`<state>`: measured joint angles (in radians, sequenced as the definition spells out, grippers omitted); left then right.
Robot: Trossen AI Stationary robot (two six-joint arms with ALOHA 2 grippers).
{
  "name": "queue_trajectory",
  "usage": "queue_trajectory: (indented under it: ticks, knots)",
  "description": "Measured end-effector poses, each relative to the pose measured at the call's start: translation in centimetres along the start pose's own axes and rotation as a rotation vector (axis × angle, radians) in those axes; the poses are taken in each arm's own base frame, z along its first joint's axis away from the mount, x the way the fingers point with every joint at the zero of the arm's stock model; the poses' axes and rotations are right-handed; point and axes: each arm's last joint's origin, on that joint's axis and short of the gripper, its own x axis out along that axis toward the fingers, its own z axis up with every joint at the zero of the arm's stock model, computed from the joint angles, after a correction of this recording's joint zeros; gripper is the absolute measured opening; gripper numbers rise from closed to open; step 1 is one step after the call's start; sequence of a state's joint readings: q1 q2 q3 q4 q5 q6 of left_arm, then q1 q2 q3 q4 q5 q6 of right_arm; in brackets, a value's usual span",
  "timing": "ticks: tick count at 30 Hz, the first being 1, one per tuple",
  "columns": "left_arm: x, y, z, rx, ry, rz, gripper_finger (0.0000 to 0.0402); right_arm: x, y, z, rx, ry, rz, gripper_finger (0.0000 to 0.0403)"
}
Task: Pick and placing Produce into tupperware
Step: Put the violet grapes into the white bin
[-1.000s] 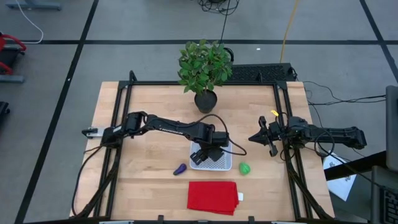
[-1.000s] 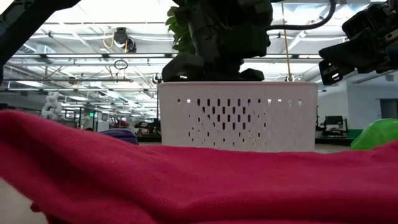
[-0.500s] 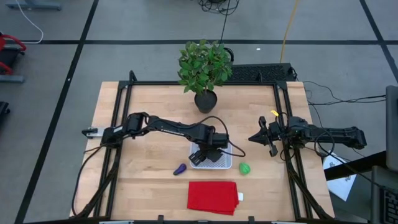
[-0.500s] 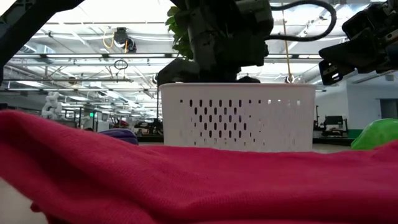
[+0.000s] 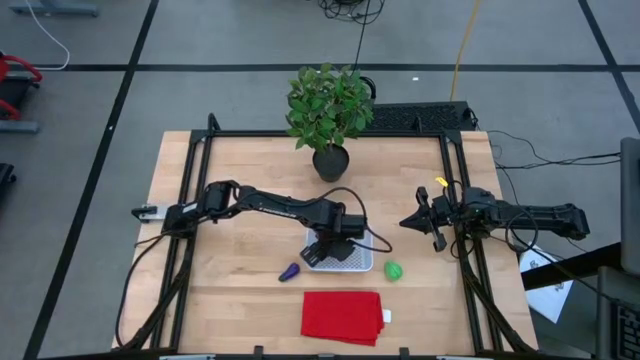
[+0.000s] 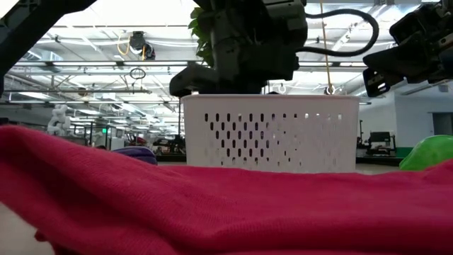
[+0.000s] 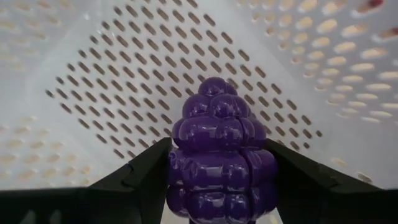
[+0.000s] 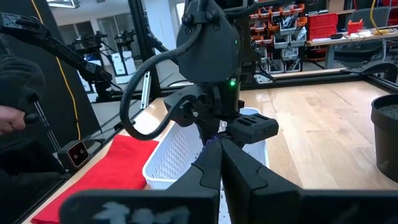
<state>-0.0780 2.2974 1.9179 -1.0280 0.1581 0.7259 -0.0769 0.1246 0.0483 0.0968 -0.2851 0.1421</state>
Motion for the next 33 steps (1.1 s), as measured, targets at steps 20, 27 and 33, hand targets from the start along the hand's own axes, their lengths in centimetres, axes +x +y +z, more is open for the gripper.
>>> queue_trajectory:
  ticks: [20,27,33]
  knots:
    - [-0.01,-0.06,-0.14,-0.014,0.01,-0.011,0.0232,0.0,0.0,0.04,-0.01,-0.004,0.0,0.0]
    - [-0.01,0.07,0.01,-0.024,-0.005,0.002,0.0232,0.0,0.0,0.04,-0.007,-0.004,0.0,0.0]
    - [-0.03,0.08,0.02,-0.03,-0.007,0.003,0.0232,0.0,0.0,0.04,-0.006,-0.004,0.0,0.0]
